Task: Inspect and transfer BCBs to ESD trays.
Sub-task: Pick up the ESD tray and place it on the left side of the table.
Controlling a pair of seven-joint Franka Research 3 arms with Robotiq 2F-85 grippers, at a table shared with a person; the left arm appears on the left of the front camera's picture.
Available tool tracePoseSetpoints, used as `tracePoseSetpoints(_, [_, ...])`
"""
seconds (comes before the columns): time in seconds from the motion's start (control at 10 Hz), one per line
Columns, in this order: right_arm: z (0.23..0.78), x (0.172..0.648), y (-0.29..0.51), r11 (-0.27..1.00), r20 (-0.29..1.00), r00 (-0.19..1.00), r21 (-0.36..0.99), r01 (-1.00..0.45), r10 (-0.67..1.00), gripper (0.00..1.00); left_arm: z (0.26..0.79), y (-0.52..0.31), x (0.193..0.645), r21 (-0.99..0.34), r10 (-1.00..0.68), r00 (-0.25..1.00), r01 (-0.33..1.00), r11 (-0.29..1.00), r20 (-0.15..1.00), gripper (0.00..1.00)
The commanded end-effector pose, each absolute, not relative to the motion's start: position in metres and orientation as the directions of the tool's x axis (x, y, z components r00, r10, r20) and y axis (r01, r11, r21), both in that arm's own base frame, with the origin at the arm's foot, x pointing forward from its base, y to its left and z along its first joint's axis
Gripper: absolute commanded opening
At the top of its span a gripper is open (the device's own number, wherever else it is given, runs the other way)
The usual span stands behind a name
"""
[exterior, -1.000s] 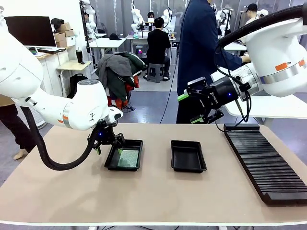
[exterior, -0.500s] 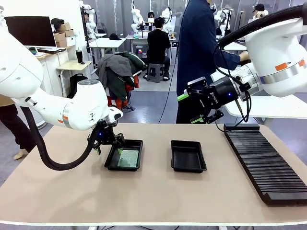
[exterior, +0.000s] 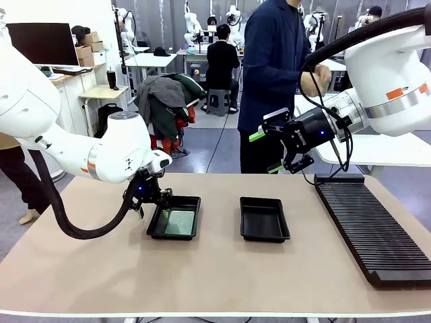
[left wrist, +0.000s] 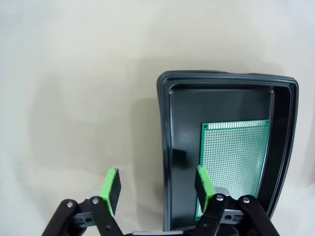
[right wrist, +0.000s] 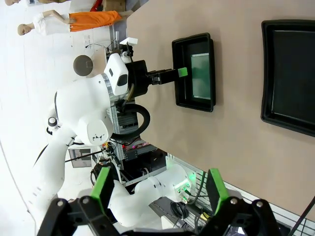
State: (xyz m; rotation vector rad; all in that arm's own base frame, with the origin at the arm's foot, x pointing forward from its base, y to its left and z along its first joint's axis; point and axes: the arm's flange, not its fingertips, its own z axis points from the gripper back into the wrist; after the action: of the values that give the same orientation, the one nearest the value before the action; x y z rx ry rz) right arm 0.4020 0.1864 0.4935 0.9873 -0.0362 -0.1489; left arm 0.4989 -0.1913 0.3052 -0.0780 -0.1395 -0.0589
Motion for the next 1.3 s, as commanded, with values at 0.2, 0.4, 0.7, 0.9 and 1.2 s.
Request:
tracePoseSetpoints(0.2, [0.4931,0.406,0.1892,0.534,-0.041,0.986,0.836,0.124,-0.164,1.0,0.3061,-0.1927,0.4983,-0.037,-0.059,0.985,0.066,0.997,0.16,0.68])
tracePoseSetpoints(0.4, [0.4931,0.406,0.1892,0.534,-0.041,0.986,0.836,0.124,-0.164,1.0,0.305,-0.1943,0.4972,-0.042,-0.071,0.984,0.079,0.996,0.163,0.54])
tracePoseSetpoints(0.7, [0.4931,0.406,0.1892,0.534,-0.041,0.986,0.836,0.124,-0.164,1.0,0.3051,-0.1959,0.4961,-0.051,-0.075,0.983,0.084,0.995,0.17,0.2])
tracePoseSetpoints(0.9, [0.4931,0.406,0.1892,0.534,-0.041,0.986,0.836,0.124,-0.164,1.0,0.3053,-0.1971,0.4956,-0.046,-0.078,0.982,0.087,0.995,0.173,0.06])
tracePoseSetpoints(1.2, [0.4931,0.406,0.1892,0.534,-0.041,0.986,0.836,0.124,-0.164,1.0,0.3055,-0.1962,0.4971,-0.043,-0.077,0.982,0.085,0.995,0.174,0.0])
